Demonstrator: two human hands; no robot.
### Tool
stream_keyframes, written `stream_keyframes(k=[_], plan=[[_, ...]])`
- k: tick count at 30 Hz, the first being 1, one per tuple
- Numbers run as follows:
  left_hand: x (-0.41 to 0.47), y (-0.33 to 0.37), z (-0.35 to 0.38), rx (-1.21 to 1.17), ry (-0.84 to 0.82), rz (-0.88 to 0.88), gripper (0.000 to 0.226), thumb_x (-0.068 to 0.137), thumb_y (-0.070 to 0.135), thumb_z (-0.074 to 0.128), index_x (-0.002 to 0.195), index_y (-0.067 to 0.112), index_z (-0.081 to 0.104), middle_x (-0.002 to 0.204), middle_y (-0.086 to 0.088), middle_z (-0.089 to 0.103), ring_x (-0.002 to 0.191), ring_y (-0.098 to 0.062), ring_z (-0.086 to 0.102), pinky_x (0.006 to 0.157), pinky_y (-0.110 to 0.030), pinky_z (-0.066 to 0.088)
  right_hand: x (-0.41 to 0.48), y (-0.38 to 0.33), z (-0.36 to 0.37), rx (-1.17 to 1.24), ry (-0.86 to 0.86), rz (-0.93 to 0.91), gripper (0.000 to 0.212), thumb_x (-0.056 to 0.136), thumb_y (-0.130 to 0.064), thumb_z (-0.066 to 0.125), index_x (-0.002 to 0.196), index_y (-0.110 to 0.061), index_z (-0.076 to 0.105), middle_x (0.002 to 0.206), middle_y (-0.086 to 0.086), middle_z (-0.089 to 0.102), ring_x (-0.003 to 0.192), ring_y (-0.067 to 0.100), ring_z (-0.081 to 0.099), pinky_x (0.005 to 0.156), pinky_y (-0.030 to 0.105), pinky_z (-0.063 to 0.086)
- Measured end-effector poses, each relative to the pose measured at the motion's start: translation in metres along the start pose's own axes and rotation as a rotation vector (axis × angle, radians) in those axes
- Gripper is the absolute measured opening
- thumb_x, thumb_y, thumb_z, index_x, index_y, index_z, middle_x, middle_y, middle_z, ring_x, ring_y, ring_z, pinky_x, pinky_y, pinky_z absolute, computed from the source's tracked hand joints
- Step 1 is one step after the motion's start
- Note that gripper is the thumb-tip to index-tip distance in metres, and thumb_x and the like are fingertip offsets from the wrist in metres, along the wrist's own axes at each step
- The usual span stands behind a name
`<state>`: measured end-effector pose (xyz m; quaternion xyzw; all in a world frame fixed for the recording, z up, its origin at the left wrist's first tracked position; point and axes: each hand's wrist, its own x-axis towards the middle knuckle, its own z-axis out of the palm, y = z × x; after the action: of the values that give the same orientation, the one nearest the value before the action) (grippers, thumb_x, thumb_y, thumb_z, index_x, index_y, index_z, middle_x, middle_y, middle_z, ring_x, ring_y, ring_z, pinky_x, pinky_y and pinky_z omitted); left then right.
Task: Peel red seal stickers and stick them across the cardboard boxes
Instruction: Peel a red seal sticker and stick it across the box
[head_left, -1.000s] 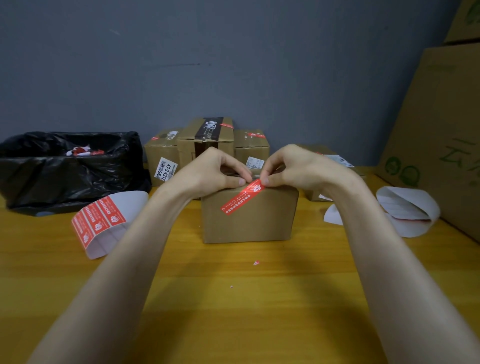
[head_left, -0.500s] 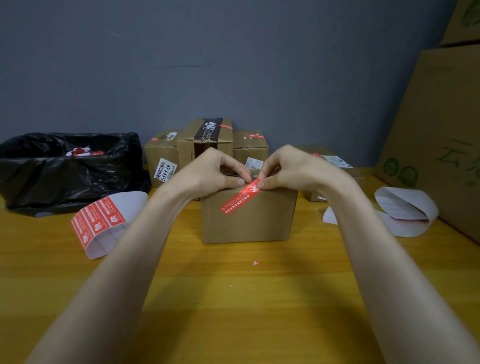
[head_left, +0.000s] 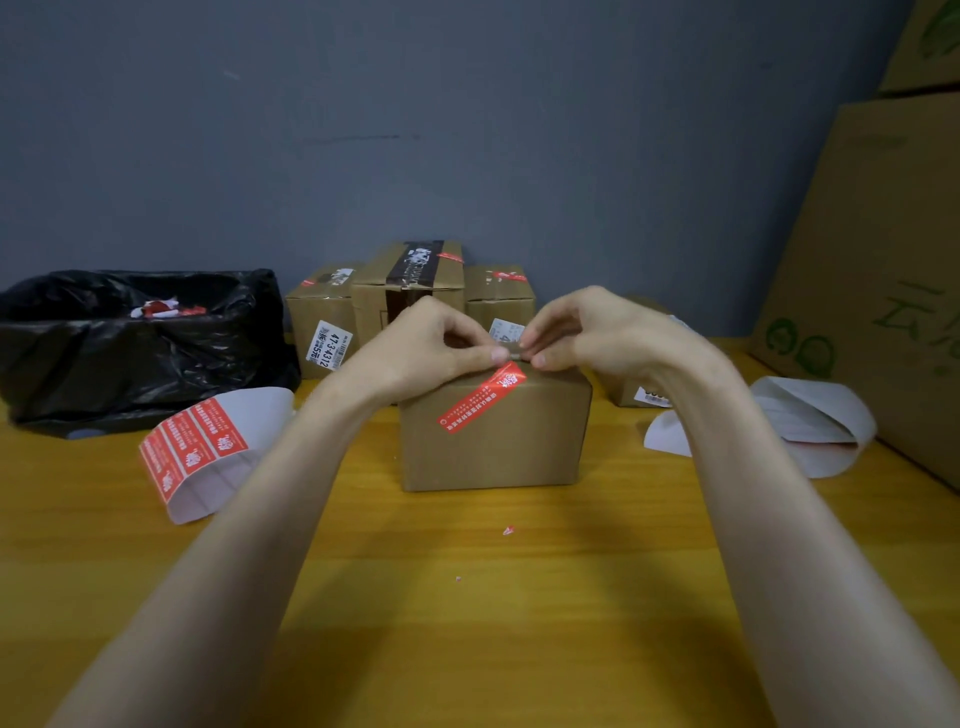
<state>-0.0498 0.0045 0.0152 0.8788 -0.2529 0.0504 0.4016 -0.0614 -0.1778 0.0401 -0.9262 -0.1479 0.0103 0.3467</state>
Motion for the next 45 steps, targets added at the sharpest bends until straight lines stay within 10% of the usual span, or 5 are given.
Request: stream_keyframes(k=[13,22,45], plan=[[0.003,-0.006,-0.005,0.078,-0.004,0.047,0.022,0.083,0.005,0.066,0.083,0.026,0.072,0.101,0.006,0.07,0.097,-0.001,0.061,0.094,-0.024,0.045,0.001,-0.008,0.009,-0.178,0.013,-0.017,0.002,0.082,-0.022,0.071,0.083,-0.019,0.071,0.092,-0.005,0.061,0.089,0.008,0.052,0.063,0.016,0.038],[0.003,-0.008,-0.007,-0.031,-0.091,0.02,0.02,0.081,0.009,0.068,0.091,0.026,0.07,0.096,0.018,0.064,0.088,0.013,0.056,0.074,-0.002,0.041,0.0,-0.005,0.005,-0.116,0.024,-0.015,0.01,0.08,-0.013,0.071,0.09,-0.017,0.07,0.099,-0.001,0.066,0.099,0.014,0.06,0.092,0.032,0.049],[0.002,-0.008,-0.006,-0.054,-0.115,-0.03,0.025,0.084,0.015,0.065,0.106,0.025,0.067,0.1,0.019,0.058,0.088,0.01,0.051,0.069,-0.005,0.038,-0.014,0.003,0.017,0.014,0.111,-0.055,0.009,0.083,-0.016,0.068,0.076,-0.018,0.063,0.102,0.002,0.067,0.098,0.01,0.06,0.087,0.027,0.051]])
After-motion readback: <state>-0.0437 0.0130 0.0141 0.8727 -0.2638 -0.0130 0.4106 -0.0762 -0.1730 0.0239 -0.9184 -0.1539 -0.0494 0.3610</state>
